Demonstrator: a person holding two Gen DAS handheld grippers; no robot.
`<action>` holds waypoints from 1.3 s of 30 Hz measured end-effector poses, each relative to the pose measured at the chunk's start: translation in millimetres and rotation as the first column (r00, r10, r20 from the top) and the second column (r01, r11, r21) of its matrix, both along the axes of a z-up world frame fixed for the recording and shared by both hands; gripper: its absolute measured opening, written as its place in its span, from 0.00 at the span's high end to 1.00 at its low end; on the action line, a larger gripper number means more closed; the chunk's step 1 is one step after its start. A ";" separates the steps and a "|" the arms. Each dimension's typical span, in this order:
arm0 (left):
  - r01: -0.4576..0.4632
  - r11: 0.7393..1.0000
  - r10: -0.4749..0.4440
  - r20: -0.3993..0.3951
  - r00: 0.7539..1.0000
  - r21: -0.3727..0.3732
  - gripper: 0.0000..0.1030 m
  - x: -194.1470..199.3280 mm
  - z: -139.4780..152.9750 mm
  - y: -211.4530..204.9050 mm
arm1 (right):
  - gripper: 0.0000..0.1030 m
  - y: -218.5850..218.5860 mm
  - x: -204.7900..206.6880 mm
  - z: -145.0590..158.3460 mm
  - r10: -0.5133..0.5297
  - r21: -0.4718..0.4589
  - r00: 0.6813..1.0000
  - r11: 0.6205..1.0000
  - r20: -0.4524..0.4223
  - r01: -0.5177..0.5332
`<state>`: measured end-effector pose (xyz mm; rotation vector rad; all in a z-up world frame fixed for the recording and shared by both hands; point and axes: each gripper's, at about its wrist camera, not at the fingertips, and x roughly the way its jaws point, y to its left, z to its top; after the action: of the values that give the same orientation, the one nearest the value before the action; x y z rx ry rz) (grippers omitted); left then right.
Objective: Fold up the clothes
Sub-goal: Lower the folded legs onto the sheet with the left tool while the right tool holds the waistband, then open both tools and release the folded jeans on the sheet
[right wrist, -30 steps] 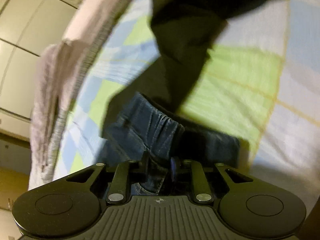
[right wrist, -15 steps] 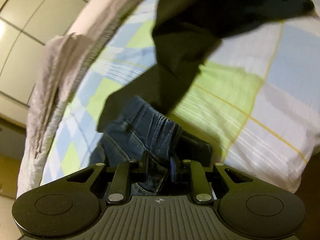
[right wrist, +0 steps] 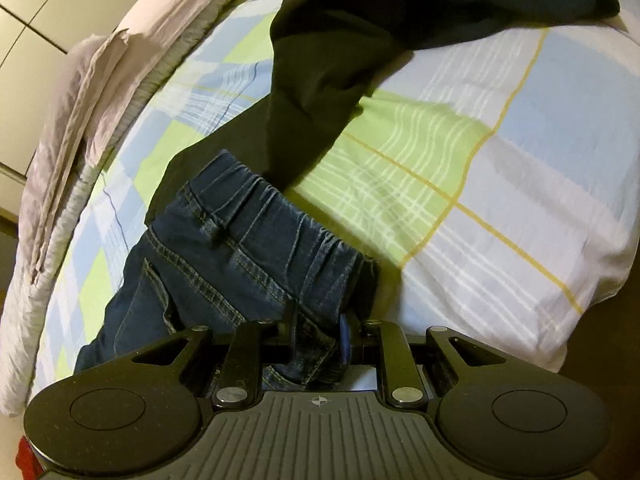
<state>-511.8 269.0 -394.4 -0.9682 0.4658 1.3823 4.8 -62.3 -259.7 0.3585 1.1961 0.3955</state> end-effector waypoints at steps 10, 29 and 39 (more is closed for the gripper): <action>-0.219 0.976 0.214 0.171 0.962 0.011 0.82 -42.0 -9.0 25.1 | 0.81 9.5 4.8 -5.1 -0.011 -0.051 0.999 0.999 -0.036 0.009; 0.114 0.989 -0.091 -0.207 0.974 0.098 0.87 -32.6 -5.6 34.3 | 0.80 30.7 5.5 0.4 0.036 -0.181 0.999 0.983 -0.015 -0.038; 0.229 0.973 -0.198 -0.394 0.898 0.033 0.74 -19.8 -1.2 41.7 | 0.80 30.6 2.0 3.7 0.086 -0.183 0.996 0.980 0.016 -0.081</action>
<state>-531.6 310.7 -395.5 -0.5548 0.7863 1.3811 6.8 -31.6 -256.1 0.1448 1.2162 0.3583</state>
